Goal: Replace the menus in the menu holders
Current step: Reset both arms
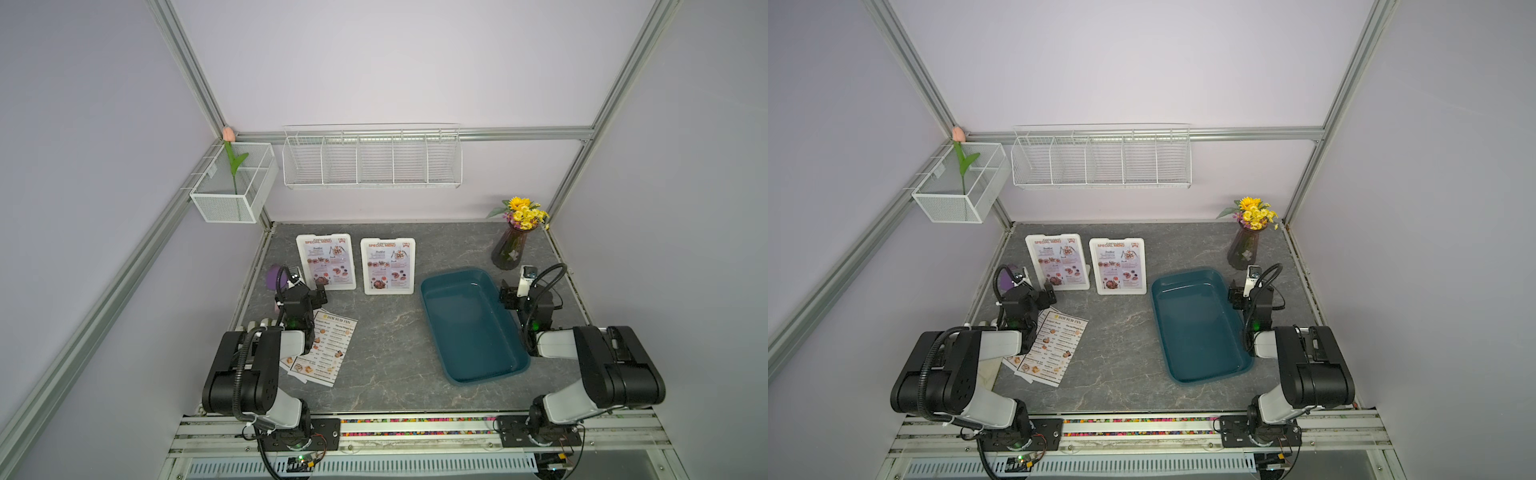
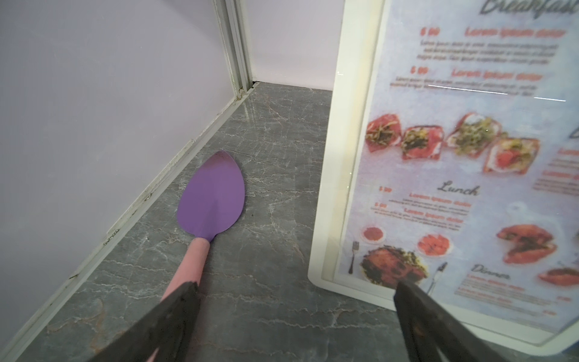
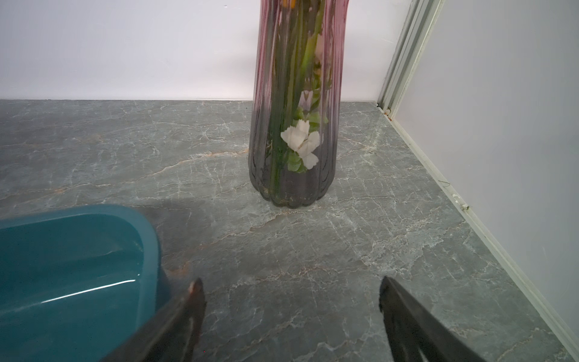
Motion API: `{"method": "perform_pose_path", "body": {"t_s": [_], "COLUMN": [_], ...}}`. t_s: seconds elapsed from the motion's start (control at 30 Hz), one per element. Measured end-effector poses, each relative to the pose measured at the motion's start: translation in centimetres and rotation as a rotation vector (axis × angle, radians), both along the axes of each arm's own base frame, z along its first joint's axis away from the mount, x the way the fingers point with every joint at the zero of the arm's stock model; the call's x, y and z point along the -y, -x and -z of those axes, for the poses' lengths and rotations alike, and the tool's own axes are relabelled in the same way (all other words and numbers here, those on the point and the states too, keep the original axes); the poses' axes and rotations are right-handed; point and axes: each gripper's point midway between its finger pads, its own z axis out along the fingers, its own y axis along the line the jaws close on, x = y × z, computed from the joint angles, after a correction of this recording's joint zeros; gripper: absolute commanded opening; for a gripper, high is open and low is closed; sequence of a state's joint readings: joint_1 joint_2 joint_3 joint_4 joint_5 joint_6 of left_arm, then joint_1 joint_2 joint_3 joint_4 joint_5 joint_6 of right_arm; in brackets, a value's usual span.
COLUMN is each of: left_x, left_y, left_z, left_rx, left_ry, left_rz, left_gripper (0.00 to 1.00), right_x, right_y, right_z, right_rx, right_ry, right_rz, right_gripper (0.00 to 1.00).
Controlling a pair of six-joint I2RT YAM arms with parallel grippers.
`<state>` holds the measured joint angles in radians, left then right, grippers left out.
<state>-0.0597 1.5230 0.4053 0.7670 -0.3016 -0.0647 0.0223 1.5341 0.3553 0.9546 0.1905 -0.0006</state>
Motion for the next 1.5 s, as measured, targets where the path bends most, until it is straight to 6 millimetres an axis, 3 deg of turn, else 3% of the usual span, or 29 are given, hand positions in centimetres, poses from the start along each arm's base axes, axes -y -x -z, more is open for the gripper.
{"method": "perform_pose_path", "body": {"t_s": [0.1,0.27,0.4,0.5,0.63,0.83,1.5], "left_x": [-0.3,1.0,0.2,1.2,0.2,0.7,0.4], "left_y": [0.1,-0.2,0.7,0.5,0.6,-0.1,0.0], "left_z": [-0.4,-0.1,-0.4,0.0,-0.8,-1.2,-0.3], "left_rx": [0.016,0.002,0.041,0.012,0.057,0.055,0.009], "left_ry": [-0.001,-0.005,0.001,-0.005,0.002,-0.001,-0.004], "left_rz": [-0.017,0.062,0.016,0.088,0.025,0.055,0.04], "left_gripper": [0.99,0.99,0.99,0.99,0.99,0.99,0.99], "right_x": [0.0,0.0,0.0,0.0,0.0,0.0,0.1], "right_y": [0.0,0.0,0.0,0.0,0.0,0.0,0.0], "right_z": [0.0,0.0,0.0,0.0,0.0,0.0,0.0], "right_rx": [0.0,0.0,0.0,0.0,0.0,0.0,0.0], "right_ry": [0.0,0.0,0.0,0.0,0.0,0.001,0.001], "right_rz": [0.0,0.0,0.0,0.0,0.001,0.003,0.003], "right_gripper": [0.89,0.89,0.89,0.89,0.89,0.89,0.89]}}
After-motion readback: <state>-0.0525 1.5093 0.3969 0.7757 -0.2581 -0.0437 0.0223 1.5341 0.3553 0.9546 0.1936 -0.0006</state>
